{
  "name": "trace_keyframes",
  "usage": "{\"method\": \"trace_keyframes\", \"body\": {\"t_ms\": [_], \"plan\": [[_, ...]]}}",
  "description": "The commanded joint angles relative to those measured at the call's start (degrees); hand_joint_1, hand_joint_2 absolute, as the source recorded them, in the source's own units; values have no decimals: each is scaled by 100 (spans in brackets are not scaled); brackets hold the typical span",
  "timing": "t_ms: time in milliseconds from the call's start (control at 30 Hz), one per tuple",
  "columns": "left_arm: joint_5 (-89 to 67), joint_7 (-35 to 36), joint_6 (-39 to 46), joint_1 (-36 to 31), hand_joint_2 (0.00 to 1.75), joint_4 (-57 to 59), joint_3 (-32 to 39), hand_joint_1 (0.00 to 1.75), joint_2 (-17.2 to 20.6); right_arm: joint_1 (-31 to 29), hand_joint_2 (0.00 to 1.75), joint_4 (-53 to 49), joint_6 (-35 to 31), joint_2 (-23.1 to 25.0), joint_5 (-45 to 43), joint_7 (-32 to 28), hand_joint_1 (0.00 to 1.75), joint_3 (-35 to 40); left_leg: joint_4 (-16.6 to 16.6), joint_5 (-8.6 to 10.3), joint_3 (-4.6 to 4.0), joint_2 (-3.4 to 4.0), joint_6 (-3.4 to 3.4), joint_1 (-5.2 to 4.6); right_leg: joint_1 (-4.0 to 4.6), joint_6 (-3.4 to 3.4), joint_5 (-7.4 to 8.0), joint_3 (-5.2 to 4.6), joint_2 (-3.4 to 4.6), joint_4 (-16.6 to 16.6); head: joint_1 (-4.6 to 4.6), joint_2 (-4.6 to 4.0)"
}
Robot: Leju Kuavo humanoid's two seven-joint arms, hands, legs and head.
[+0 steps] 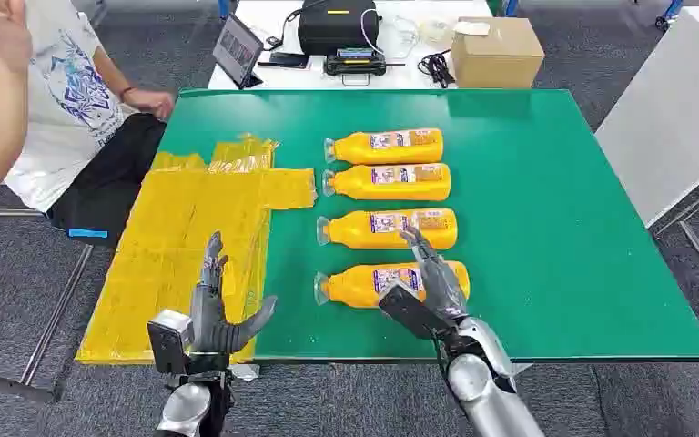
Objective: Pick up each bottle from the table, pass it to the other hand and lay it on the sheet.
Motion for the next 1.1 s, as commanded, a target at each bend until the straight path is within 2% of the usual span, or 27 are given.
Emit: {"method": "trace_keyframes", "body": {"t_ms": [33,333,800,867,1100], "plan": [[-429,-212,375,-363,175,516,-21,0,136,-811,175,1510,795,-694,-217,25,0,852,2,-6,18,18,-12,17,18,-16,5,22,14,-13,-2,0],[-337,-160,254,-450,175,713,-58,0,132,-1142,175,1585,1294,-1119,-545,220,0,1339,15,-6,11,8,-13,17,18,-15,3,22,4,-10,0,0],[-337,-160,254,-450,175,713,-58,0,132,-1142,175,1585,1294,-1119,-545,220,0,1339,21,-5,11,9,-13,15,16,-10,6,23,6,-9,0,0],[-556,-250,569,-469,175,731,-111,0,137,-1264,175,1649,1311,-1251,-565,365,0,1555,21,-5,10,9,-13,17,19,-11,7,23,5,-10,0,0],[-321,-116,356,-470,175,773,-87,0,148,-1720,175,1808,1380,-1454,-448,660,0,1941,25,-3,6,10,-8,11,12,-5,9,18,8,-5,0,0]]}}
